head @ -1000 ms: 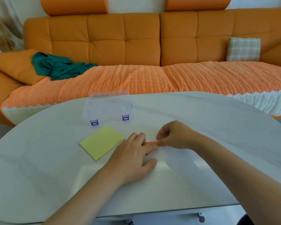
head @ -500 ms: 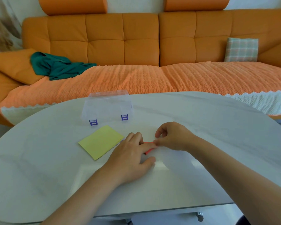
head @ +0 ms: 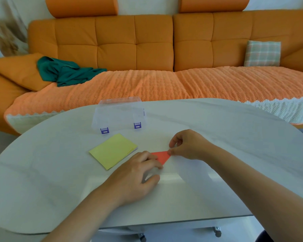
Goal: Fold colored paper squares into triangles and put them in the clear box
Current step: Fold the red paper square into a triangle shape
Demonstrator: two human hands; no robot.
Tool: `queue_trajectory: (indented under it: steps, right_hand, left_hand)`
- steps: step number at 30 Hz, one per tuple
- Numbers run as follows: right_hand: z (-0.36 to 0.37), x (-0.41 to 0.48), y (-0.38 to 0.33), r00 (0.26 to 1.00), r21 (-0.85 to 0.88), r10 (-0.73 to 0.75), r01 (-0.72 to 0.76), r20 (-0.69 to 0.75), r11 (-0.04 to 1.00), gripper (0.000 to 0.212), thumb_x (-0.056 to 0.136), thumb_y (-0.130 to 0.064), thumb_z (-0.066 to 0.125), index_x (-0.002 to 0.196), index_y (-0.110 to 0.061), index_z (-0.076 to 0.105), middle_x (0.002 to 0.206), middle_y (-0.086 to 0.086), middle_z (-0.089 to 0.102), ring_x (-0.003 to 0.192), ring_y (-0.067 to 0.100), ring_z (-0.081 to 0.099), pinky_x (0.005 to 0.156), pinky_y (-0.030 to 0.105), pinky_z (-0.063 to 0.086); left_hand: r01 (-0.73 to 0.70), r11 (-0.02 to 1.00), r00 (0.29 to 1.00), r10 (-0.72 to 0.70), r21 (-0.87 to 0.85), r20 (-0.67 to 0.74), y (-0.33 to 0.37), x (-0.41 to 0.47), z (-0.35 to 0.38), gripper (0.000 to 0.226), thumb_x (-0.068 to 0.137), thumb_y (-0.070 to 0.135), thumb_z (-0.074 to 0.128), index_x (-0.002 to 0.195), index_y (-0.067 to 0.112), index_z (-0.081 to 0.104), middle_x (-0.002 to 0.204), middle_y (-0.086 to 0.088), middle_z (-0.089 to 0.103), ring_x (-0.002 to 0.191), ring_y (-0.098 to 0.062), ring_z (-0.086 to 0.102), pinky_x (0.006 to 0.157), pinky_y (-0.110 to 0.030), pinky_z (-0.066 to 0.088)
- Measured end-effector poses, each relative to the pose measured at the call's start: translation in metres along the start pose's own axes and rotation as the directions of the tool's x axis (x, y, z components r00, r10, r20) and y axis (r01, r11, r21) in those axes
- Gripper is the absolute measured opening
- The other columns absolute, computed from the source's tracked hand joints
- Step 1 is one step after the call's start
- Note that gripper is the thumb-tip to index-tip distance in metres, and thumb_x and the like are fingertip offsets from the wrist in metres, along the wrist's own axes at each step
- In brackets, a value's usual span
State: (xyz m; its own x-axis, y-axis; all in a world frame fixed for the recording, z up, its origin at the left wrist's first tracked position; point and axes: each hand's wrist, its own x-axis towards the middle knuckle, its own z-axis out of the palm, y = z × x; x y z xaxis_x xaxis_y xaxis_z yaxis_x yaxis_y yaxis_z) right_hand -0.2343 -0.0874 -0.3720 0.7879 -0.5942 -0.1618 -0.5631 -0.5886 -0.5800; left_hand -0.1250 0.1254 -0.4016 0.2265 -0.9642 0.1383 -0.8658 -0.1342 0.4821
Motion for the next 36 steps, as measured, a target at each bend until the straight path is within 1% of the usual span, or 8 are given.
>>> queue_trajectory:
  steps: [4, 8, 13, 20, 23, 30, 33, 36]
  right_hand:
    - [0.001, 0.000, -0.001, 1.000, -0.009, -0.013, 0.013, 0.008, 1.000, 0.015, 0.077, -0.040, 0.081, 0.084, -0.031, 0.070, 0.077, -0.010, 0.062, 0.068, 0.008, 0.058, 0.062, 0.024, 0.044]
    - [0.002, -0.001, -0.002, 0.999, -0.062, -0.043, 0.043, -0.008, 0.997, 0.013, 0.078, -0.042, 0.077, 0.082, -0.034, 0.068, 0.078, -0.012, 0.061, 0.069, 0.007, 0.057, 0.061, 0.022, 0.042]
    - [0.008, -0.010, -0.004, 0.964, -0.186, -0.266, 0.258, -0.019, 0.948, 0.008, 0.084, -0.044, 0.070, 0.091, -0.041, 0.067, 0.097, -0.015, 0.055, 0.082, 0.002, 0.055, 0.068, 0.016, 0.041]
    - [0.002, -0.017, 0.000, 0.886, -0.171, -0.455, 0.463, 0.089, 0.870, 0.023, 0.081, -0.045, 0.073, 0.104, -0.041, 0.070, 0.107, -0.020, 0.055, 0.095, 0.002, 0.050, 0.086, 0.022, 0.045]
    - [0.002, -0.016, -0.001, 0.871, -0.186, -0.484, 0.490, 0.080, 0.852, 0.026, 0.081, -0.049, 0.076, 0.105, -0.039, 0.073, 0.106, -0.021, 0.056, 0.093, 0.003, 0.052, 0.083, 0.023, 0.046]
    - [0.008, -0.022, -0.005, 0.813, -0.258, -0.579, 0.573, 0.062, 0.778, 0.023, 0.084, -0.048, 0.074, 0.104, -0.038, 0.075, 0.097, -0.019, 0.060, 0.084, 0.001, 0.051, 0.073, 0.021, 0.046]
    - [0.010, -0.025, -0.008, 0.782, -0.351, -0.621, 0.595, 0.047, 0.723, 0.023, 0.093, -0.047, 0.063, 0.107, -0.032, 0.075, 0.097, -0.013, 0.063, 0.084, 0.008, 0.057, 0.071, 0.031, 0.049]
    - [0.013, -0.026, -0.012, 0.739, -0.455, -0.672, 0.618, 0.057, 0.641, 0.029, 0.098, -0.046, 0.056, 0.108, -0.024, 0.072, 0.092, -0.004, 0.065, 0.081, 0.021, 0.059, 0.067, 0.037, 0.047]
  left_hand:
    - [-0.002, 1.000, 1.000, 0.002, 0.024, 0.030, -0.001, -0.003, -0.002, 0.040, 0.087, 0.061, 0.040, 0.120, 0.046, 0.055, 0.137, 0.033, 0.037, 0.124, 0.008, 0.040, 0.102, -0.029, 0.043]
    - [-0.034, 0.997, 0.997, 0.039, 0.076, -0.064, 0.005, 0.007, -0.003, 0.033, 0.087, 0.058, 0.049, 0.113, 0.039, 0.048, 0.111, 0.020, 0.049, 0.104, -0.004, 0.047, 0.094, -0.032, 0.043]
    - [-0.001, 0.999, 0.987, 0.009, 0.049, -0.160, 0.007, 0.029, -0.001, 0.020, 0.086, 0.039, 0.066, 0.105, 0.032, 0.061, 0.099, 0.015, 0.053, 0.096, -0.010, 0.047, 0.086, -0.028, 0.042]
    - [-0.036, 0.997, 0.989, 0.046, 0.074, -0.141, -0.005, 0.040, -0.007, 0.015, 0.084, 0.037, 0.069, 0.097, 0.030, 0.068, 0.091, 0.017, 0.060, 0.088, -0.004, 0.050, 0.078, -0.022, 0.045]
    - [-0.011, 1.000, 0.994, 0.011, -0.004, -0.104, -0.008, 0.042, -0.011, 0.023, 0.078, 0.041, 0.073, 0.098, 0.031, 0.067, 0.093, 0.017, 0.060, 0.091, -0.002, 0.052, 0.081, -0.018, 0.043]
    - [-0.052, 0.997, 0.987, 0.059, 0.050, -0.146, -0.011, 0.038, -0.015, 0.012, 0.081, 0.033, 0.069, 0.091, 0.027, 0.072, 0.085, 0.014, 0.067, 0.083, -0.005, 0.055, 0.076, -0.027, 0.048]
    - [-0.057, 0.998, 0.991, 0.055, -0.012, -0.122, -0.012, 0.036, -0.018, 0.020, 0.077, 0.042, 0.069, 0.091, 0.028, 0.071, 0.087, 0.016, 0.067, 0.088, -0.005, 0.057, 0.078, -0.026, 0.048]
    - [-0.066, 0.997, 0.989, 0.061, -0.035, -0.137, -0.014, 0.035, -0.018, 0.014, 0.078, 0.036, 0.073, 0.088, 0.027, 0.070, 0.084, 0.015, 0.067, 0.085, -0.006, 0.058, 0.077, -0.028, 0.048]
